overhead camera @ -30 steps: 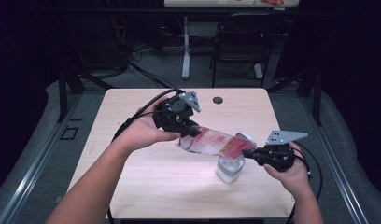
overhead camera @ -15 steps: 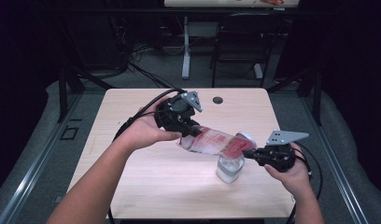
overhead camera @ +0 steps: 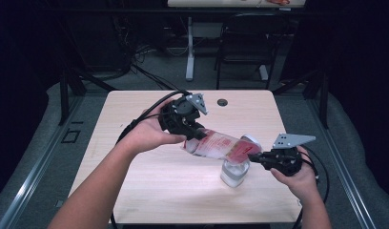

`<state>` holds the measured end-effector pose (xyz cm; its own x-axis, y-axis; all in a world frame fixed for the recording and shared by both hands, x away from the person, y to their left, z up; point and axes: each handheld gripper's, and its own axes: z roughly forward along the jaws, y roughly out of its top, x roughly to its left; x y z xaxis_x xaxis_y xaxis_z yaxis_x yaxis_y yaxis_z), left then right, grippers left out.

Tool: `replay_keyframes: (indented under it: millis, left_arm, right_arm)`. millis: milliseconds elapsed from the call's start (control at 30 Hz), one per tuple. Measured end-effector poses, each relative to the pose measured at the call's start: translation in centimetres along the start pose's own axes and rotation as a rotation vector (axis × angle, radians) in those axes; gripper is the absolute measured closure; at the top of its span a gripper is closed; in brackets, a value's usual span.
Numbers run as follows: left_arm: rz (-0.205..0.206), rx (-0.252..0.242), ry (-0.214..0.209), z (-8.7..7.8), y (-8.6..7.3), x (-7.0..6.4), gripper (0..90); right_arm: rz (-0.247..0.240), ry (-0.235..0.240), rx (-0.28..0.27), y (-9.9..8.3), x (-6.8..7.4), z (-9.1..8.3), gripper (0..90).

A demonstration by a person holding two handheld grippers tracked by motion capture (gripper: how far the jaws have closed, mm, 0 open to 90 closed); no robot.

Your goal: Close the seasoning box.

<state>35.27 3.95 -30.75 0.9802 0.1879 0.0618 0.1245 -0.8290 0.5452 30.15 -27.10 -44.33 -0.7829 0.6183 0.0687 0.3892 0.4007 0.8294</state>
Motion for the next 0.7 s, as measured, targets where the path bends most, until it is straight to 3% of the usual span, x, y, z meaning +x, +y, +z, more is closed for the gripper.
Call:
replay_keyframes:
  millis: [700]
  left_arm:
    - [0.004, 0.0, 0.003, -0.05, 0.17, -0.09, 75.7]
  right_arm:
    - [-0.001, 0.011, 0.006, -0.01, 0.05, -0.06, 85.2]
